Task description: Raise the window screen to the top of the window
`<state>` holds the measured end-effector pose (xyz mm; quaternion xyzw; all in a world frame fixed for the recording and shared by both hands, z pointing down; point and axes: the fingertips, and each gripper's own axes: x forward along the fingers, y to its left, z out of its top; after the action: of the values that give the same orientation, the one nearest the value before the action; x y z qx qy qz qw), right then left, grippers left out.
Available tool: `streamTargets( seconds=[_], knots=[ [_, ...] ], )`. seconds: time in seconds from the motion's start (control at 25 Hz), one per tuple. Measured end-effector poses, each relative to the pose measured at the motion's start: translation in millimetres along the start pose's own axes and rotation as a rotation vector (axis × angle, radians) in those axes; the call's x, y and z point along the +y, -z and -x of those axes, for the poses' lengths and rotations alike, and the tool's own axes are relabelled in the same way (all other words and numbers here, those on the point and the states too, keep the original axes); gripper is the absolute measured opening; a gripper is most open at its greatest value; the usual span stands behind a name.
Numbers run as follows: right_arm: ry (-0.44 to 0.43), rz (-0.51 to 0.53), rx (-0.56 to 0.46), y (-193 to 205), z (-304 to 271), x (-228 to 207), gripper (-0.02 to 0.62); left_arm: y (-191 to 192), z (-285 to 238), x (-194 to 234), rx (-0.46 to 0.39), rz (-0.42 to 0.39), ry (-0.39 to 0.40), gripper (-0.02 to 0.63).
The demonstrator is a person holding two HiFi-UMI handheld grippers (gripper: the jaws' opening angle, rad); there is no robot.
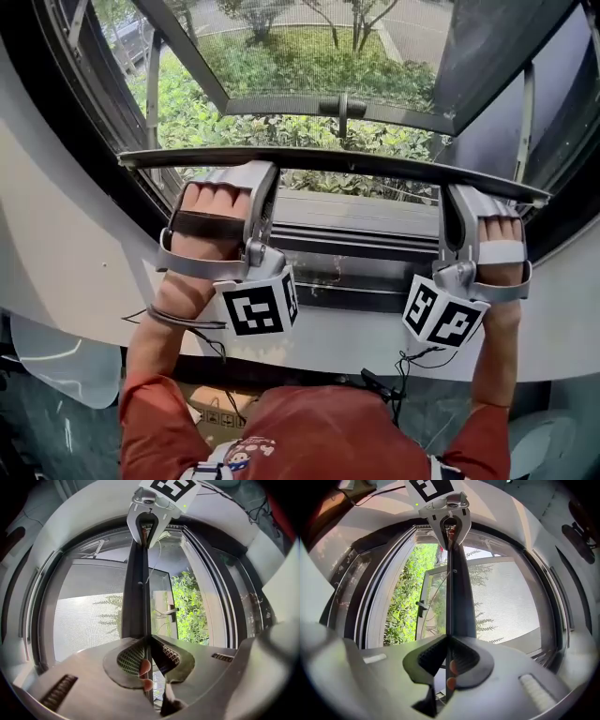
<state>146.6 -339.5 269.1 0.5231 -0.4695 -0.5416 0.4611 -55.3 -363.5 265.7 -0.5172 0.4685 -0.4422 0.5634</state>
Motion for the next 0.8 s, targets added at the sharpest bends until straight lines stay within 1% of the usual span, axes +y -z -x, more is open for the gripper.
streamTargets(
  seconds=[0.2, 0.28, 0.48, 0.8],
  knots=[
    [0.031, 0.023, 0.002, -1.3, -5.4, -24.8, 0.043, 2.9, -3.0, 24.9, 0.006, -0.003, -0.032, 0.046],
    [0.05, 0.029, 0.003, -0.7, -6.3, -30.2, 0.044, 2.7, -4.1, 30.4, 0.008, 0.011, -0.05, 0.046],
    [0.08, 0.062, 0.02, 0.5, -8.2, -37.4, 0.046, 1.8, -5.3, 39.3, 0.012, 0.017, -0.09, 0.046],
    [0.138, 0.051, 0.027, 0.4, -7.5, -43.2, 0.046, 1.5, -3.5, 46.1, 0.011, 0.023, -0.142, 0.049]
  ],
)
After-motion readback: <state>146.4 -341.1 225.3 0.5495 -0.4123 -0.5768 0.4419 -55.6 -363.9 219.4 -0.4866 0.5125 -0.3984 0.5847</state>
